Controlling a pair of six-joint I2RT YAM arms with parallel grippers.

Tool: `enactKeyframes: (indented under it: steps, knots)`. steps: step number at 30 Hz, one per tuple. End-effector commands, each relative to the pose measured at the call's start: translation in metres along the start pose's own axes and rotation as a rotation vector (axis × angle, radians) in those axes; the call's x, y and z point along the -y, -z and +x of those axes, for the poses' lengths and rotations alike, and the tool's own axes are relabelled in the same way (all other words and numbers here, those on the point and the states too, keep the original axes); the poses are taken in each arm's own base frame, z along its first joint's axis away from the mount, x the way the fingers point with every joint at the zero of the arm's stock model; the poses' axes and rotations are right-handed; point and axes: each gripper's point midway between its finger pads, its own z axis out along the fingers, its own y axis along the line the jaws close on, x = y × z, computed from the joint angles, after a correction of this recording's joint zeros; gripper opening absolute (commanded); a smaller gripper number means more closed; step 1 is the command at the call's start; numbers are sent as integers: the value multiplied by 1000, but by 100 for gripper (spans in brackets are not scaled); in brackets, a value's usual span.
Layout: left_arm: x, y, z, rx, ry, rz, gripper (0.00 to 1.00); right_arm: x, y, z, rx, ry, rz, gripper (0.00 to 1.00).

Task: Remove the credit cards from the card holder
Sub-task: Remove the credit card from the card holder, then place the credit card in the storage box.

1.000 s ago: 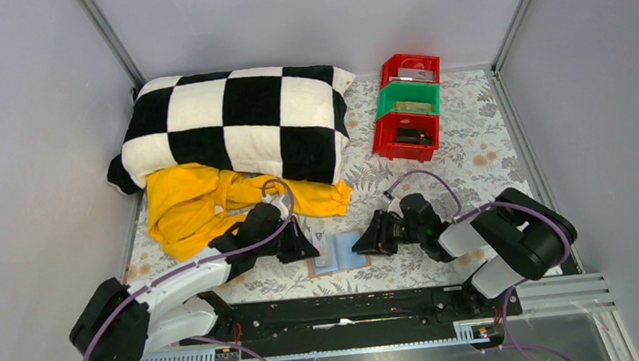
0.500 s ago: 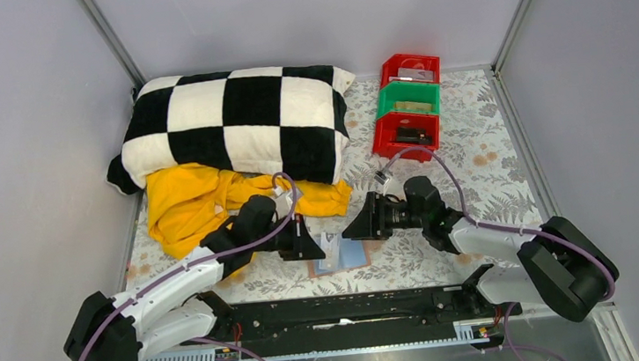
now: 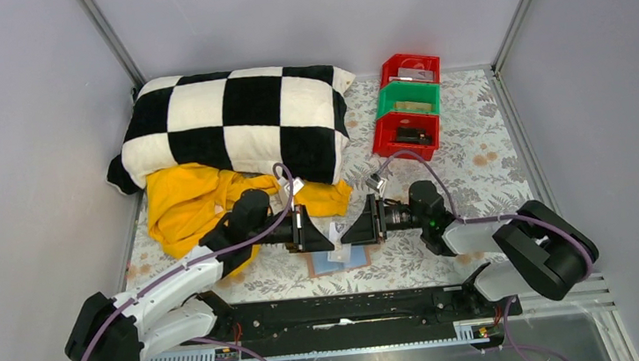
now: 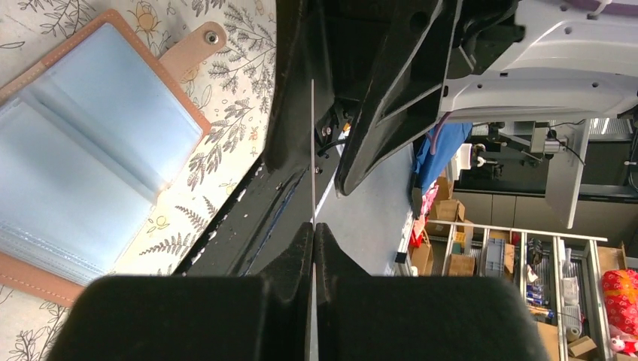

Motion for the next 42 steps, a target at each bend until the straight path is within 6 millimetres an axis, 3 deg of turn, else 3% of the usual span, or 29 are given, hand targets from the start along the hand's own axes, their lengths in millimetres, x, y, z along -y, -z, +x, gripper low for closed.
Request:
enactKeyframes:
  steps: [1,5,9,10,14,18,20,23,27,30,34,38,42]
  knots:
    - [10,-1,-8,18,-18,57,0,-35,3,3,-29,46,-160,45]
    - [6,-1,-8,15,-9,52,0,-40,4,3,-26,32,-193,28]
    - [7,-1,-8,14,-11,56,0,-43,4,2,-18,18,-212,0]
    - [6,-1,-8,16,-9,49,0,-44,5,2,-16,15,-214,0]
    - [-6,2,-13,18,-6,-40,37,-46,4,-3,-14,20,-185,0]
    - [-12,22,-31,76,-51,-179,47,-22,9,-27,47,45,61,0]
    - [-7,36,-46,130,-92,-241,47,-9,26,-51,143,122,302,0]
    - [-4,60,-66,225,-147,-363,48,-1,72,-89,341,180,597,0]
    - [5,92,-88,376,-195,-472,49,-19,128,-135,629,231,775,0]
    - [9,105,-95,456,-202,-493,53,-31,159,-177,822,209,840,0]
    - [4,113,-97,515,-180,-513,55,-36,174,-244,962,103,821,0]
    - [2,118,-93,516,-215,-526,56,-28,188,-311,1154,-14,770,0]
    - [1,123,-90,495,-220,-557,56,-16,204,-363,1350,-112,724,0]
